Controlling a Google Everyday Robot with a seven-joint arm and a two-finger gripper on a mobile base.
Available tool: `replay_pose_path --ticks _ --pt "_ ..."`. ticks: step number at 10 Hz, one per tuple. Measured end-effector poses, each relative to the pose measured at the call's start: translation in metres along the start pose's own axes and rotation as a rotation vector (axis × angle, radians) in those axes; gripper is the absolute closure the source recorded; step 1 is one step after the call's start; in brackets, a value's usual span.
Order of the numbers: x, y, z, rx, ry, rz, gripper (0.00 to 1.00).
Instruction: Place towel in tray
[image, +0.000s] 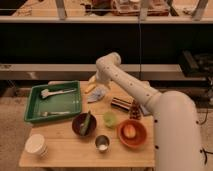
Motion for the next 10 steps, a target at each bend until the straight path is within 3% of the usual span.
replay_pose_path --ticks 2,5,8,10 --pt "0.001 0.006 0.025 -0.076 -0.017 -0.014 0.20" --pt "0.000 0.015 0.042 -0.119 -0.050 -0.021 0.24" --pt "-0.016 0.013 0.077 -0.139 -0.117 -0.038 0.54" --pt "-0.019 0.017 0.079 -0.135 -0.134 -0.035 0.72"
